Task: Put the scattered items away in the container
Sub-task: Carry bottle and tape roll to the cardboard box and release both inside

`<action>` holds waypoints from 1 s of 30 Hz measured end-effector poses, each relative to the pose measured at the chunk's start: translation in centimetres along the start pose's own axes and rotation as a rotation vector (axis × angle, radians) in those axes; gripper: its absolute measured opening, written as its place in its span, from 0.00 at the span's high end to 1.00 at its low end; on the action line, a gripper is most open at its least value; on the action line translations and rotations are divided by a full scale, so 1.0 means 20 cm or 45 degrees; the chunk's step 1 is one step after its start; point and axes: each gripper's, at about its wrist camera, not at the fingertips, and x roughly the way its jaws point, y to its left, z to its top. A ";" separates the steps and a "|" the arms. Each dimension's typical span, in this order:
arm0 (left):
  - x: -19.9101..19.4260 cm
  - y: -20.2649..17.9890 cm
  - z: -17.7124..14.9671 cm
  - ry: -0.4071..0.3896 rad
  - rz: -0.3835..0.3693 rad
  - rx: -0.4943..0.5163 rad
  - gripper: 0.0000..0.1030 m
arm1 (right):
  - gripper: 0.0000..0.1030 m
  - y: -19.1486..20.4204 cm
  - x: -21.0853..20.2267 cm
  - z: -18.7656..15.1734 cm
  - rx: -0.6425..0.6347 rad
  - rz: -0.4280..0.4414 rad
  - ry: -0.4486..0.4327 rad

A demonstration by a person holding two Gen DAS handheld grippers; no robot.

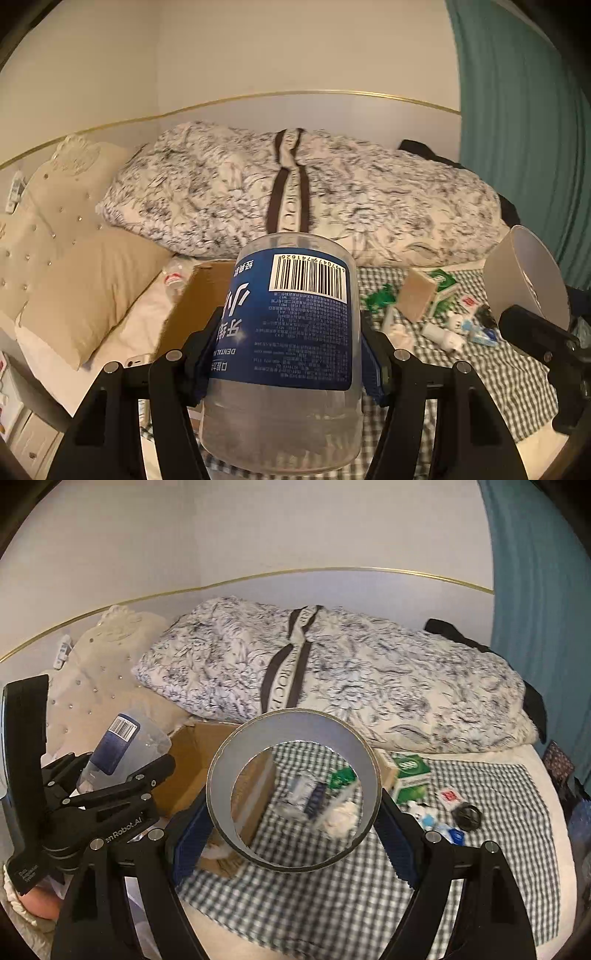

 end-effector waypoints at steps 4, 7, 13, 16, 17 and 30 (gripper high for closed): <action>0.10 0.12 -0.02 0.040 0.032 -0.032 0.37 | 0.20 0.07 0.15 0.05 0.023 0.064 0.034; 0.20 0.21 -0.04 0.083 0.059 -0.056 0.37 | 0.20 0.14 0.29 0.09 0.025 0.103 0.072; 0.35 0.34 -0.11 0.150 0.105 -0.095 0.37 | 0.20 0.26 0.56 0.11 0.009 0.193 0.161; 0.45 0.38 -0.15 0.191 0.106 -0.110 0.37 | 0.20 0.34 0.72 0.11 -0.014 0.219 0.210; 0.47 0.38 -0.15 0.197 0.105 -0.110 0.37 | 0.20 0.36 0.75 0.11 -0.018 0.223 0.222; 0.71 0.41 -0.24 0.256 0.151 -0.090 0.12 | 0.19 0.37 1.17 0.04 0.125 0.306 0.325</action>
